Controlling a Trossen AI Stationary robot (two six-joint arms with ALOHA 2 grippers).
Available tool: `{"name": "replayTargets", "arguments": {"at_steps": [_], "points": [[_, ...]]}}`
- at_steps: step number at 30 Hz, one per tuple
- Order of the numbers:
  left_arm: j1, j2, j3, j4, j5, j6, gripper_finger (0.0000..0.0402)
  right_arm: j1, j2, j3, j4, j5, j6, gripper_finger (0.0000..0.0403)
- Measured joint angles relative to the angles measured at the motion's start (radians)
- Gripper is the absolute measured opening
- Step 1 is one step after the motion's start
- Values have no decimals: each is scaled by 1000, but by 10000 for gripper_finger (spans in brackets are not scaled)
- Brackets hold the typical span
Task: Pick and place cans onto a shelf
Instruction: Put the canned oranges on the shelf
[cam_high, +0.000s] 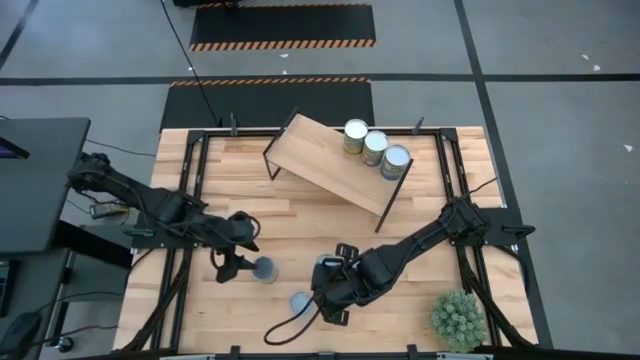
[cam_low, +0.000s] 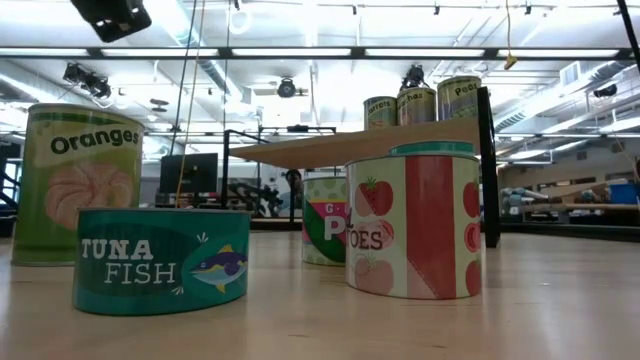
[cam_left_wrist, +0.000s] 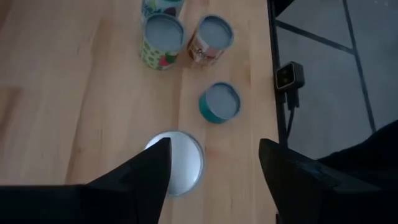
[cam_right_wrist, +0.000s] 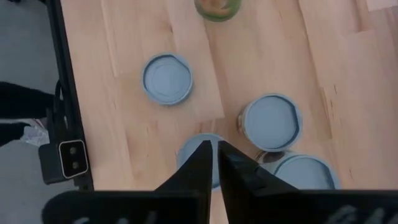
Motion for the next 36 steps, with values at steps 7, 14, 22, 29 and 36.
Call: {"name": "replayTargets", "arguments": {"at_steps": [7, 14, 22, 29, 36], "points": [[3, 30, 33, -19, 1, -6, 266, -11, -7, -2, -3, 0, -7, 20], [-19, 59, 34, -12, -5, -161, 279, -19, -47, -2, -76, 78, 73, 10], [-95, 131, 47, -23, -137, -327, 256, 55, -67, -1, -147, 157, 94, 12], [-110, 245, 222, -127, -230, -312, 225, 172, -68, -1, -153, 215, 75, 10], [-103, 299, 256, -145, -234, -371, 218, 212, -78, -1, -154, 244, 65, 9]]}}
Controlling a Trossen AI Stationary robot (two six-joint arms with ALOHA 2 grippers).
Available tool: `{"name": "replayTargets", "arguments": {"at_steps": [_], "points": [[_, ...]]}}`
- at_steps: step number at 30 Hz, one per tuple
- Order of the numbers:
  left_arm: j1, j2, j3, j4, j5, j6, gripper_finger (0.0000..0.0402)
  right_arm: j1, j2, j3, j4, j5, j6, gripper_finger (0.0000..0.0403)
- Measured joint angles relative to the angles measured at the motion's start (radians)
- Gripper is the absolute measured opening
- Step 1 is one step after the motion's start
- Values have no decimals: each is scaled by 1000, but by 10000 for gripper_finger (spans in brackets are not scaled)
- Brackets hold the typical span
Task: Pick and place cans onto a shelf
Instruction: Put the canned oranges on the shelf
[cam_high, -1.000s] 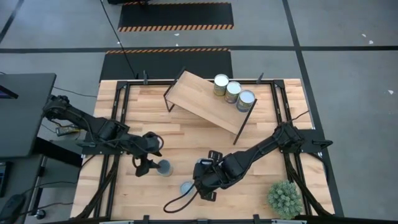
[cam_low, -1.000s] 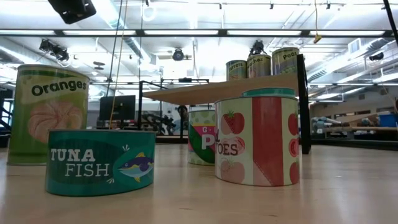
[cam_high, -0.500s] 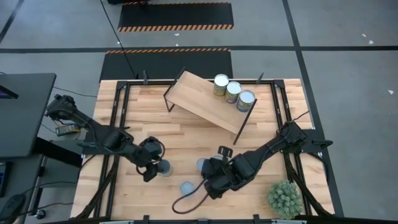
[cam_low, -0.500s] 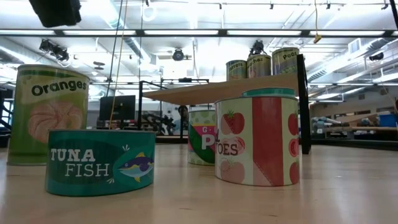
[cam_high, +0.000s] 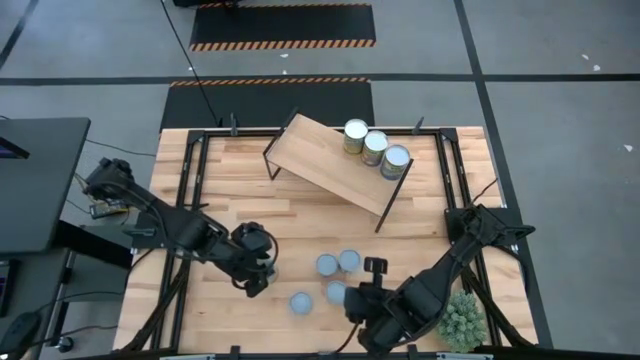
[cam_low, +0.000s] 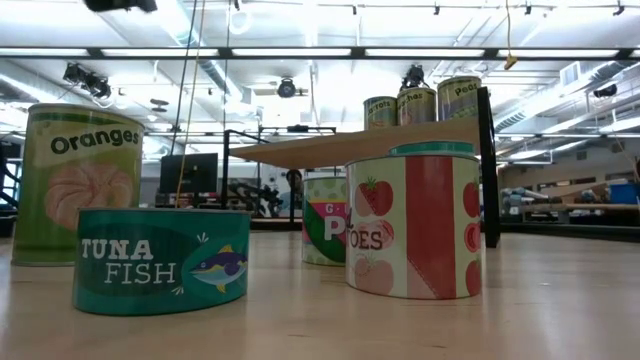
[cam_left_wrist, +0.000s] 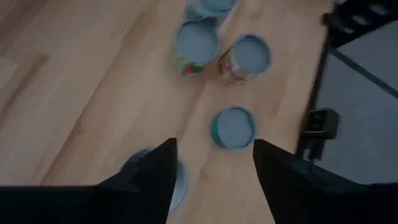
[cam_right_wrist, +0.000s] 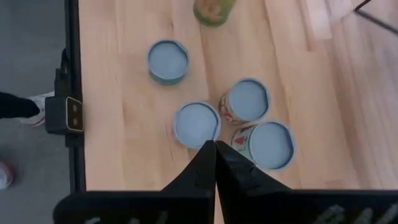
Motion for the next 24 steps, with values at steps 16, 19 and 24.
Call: {"name": "replayTargets", "arguments": {"at_steps": [16, 19, 24], "points": [[133, 151, 15, -173, 173, -12, 333, 15, -406, -632, 455, 39, 18, 9], [143, 182, 77, -272, 177, -16, 326, 14, -495, -754, 526, 27, 58, 9], [132, 246, 181, -416, 162, -7, 314, 8, -574, -874, 573, 5, 96, 9]]}}
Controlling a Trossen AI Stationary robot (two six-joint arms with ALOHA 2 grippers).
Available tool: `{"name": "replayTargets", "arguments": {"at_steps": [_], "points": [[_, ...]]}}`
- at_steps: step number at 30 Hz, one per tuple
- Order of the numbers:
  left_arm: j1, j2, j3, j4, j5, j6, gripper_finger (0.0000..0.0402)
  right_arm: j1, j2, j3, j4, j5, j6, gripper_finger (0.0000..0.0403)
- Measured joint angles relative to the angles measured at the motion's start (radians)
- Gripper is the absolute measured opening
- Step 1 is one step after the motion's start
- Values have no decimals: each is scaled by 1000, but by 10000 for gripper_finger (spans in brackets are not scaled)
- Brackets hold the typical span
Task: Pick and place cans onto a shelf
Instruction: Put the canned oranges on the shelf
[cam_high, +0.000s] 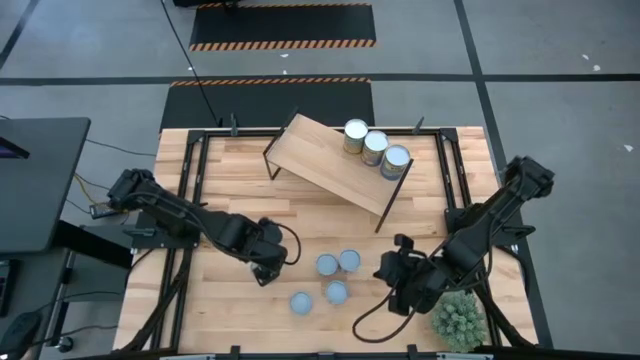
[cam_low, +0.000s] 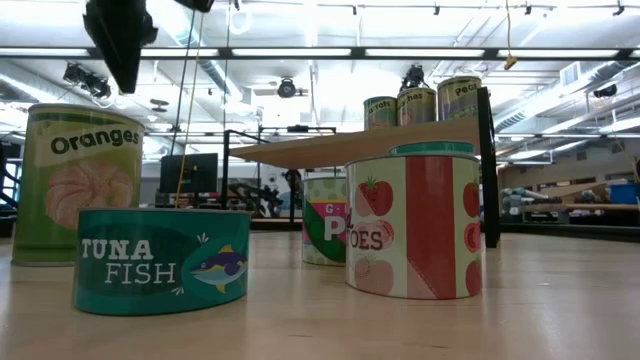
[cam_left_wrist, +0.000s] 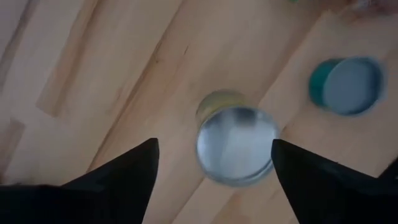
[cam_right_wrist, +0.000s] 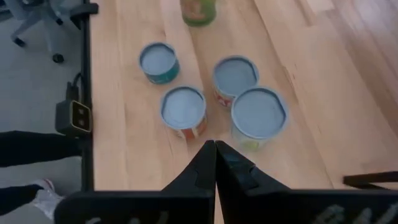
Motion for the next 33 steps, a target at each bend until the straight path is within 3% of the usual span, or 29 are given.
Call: {"name": "replayTargets", "arguments": {"at_steps": [6, 17, 26, 33], "points": [[-11, 34, 13, 30, 44, -37, 312, -19, -12, -24, 62, -10, -35, 9], [19, 67, 13, 7, 35, -198, 311, -63, -11, -23, 148, -9, -121, 8], [37, 66, 7, -33, -2, -3, 297, -65, -11, -23, 168, -25, -123, 8], [63, -87, -167, 75, 70, 39, 260, -64, -11, -23, 181, -40, -97, 8]]}}
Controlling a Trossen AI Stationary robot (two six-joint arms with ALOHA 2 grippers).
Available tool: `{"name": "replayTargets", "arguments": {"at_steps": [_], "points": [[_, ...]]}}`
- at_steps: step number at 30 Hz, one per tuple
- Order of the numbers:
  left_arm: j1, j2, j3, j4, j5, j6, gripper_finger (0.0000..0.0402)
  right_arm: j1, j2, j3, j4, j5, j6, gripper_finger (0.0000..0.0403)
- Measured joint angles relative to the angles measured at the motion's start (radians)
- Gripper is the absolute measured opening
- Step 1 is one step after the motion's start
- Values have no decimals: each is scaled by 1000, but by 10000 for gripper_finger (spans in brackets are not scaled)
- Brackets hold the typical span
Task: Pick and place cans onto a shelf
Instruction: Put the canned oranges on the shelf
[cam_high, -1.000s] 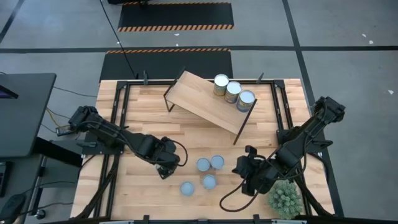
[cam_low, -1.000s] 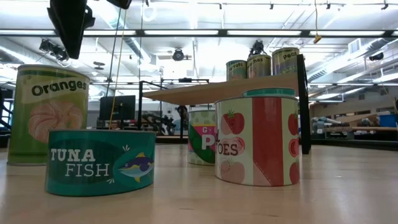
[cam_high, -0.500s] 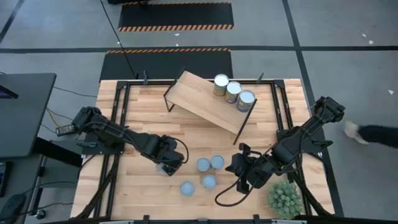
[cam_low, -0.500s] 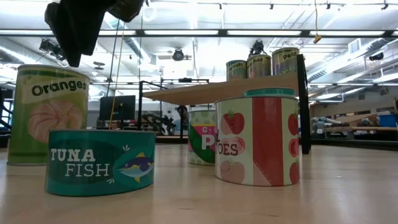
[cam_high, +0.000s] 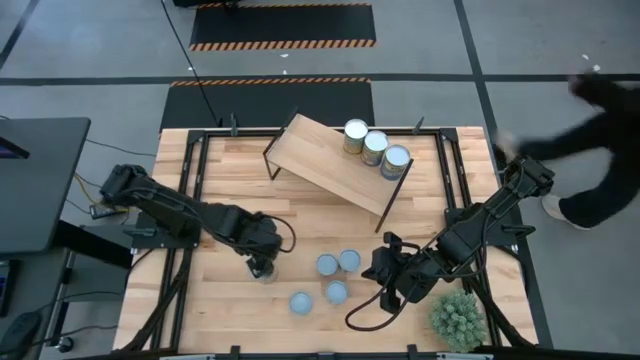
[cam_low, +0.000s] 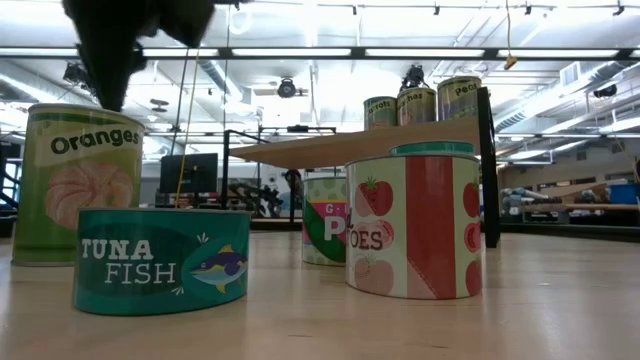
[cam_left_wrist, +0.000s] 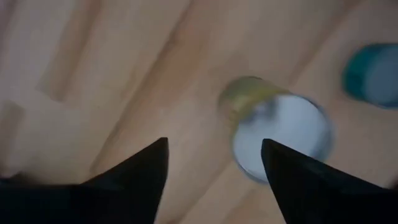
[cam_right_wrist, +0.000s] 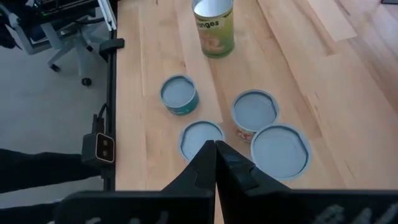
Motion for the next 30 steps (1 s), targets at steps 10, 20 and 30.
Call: {"name": "replayTargets", "arguments": {"at_steps": [10, 20, 30], "points": [[-7, -93, -112, 104, 25, -128, 190, -1, 1, 0, 16, 10, -16, 8], [-27, -27, -112, 128, 22, -127, 146, -1, 1, 1, 26, 15, -18, 8], [-29, -12, -115, 139, 31, -93, 142, -1, 1, 1, 42, 16, -22, 8]]}}
